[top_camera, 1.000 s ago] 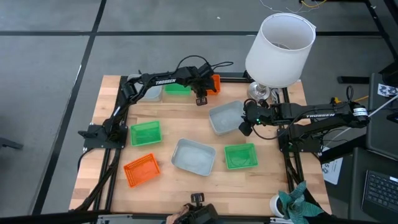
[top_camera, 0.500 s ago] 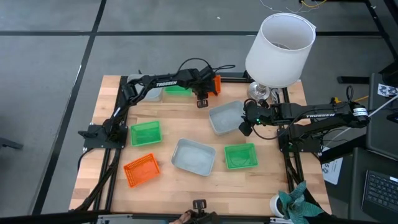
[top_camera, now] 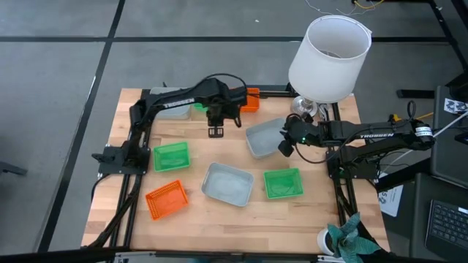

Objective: Stack baskets by color
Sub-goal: Adjust the gray bin on the middle

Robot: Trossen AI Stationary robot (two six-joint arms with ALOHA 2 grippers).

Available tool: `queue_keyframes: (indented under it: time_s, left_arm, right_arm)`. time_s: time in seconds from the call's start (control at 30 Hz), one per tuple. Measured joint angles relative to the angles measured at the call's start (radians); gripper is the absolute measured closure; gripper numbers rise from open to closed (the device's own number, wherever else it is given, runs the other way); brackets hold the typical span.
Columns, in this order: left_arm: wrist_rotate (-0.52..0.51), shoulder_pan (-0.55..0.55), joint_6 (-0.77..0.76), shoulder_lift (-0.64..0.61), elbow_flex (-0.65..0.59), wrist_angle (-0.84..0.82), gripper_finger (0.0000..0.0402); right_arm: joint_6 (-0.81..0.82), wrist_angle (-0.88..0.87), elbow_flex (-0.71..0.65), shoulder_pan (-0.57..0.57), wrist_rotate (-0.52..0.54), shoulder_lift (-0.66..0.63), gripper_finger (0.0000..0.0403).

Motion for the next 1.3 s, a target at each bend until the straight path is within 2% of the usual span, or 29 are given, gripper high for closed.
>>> queue_keyframes:
  time_s: [0.1,0.27,0.33,0.43,0.57,0.63,0.7,0.9,1.03,1.17,1.3]
  left_arm:
    - [0.061,-0.010,0.029,-0.044,-0.046,0.150,0.0337]
    - [0.318,-0.039,0.097,-0.045,-0.132,0.616,0.0337]
    - [0.337,-0.054,0.122,-0.008,-0.156,0.754,0.0337]
    - [0.334,-0.070,0.136,0.078,-0.160,0.854,0.0337]
    - [0.333,-0.071,0.134,0.166,-0.160,0.920,0.0337]
    - [0.288,-0.070,0.133,0.202,-0.160,0.880,0.0337]
    - [0.206,-0.065,0.132,0.219,-0.162,0.774,0.0337]
    - [-0.021,-0.027,0.131,0.192,-0.160,0.455,0.0338]
    - [-0.064,-0.005,0.110,0.173,-0.159,0.227,0.0337]
    - [-0.064,0.019,0.015,0.177,-0.160,-0.006,0.0337]
    - [-0.066,0.029,-0.073,0.166,-0.161,-0.093,0.0338]
  right_arm:
    - [-0.001,0.041,0.000,0.000,-0.020,0.000,0.0315]
    - [0.044,0.004,0.000,0.000,-0.073,0.000,0.0315]
    - [0.128,-0.048,0.000,0.000,-0.142,0.000,0.0315]
    - [0.260,-0.158,0.000,0.001,-0.226,0.000,0.0315]
    - [0.417,-0.311,0.000,0.000,-0.204,0.000,0.0315]
    - [0.455,-0.357,0.000,0.000,-0.183,0.000,0.0315]
    - [0.469,-0.377,0.000,0.000,-0.175,0.000,0.0315]
    - [0.461,-0.368,0.000,0.000,-0.167,0.000,0.0315]
    - [0.461,-0.365,0.000,0.000,-0.166,0.000,0.0315]
    - [0.462,-0.364,0.000,0.000,-0.166,0.000,0.0315]
    - [0.461,-0.363,0.000,0.000,-0.166,0.000,0.0315]
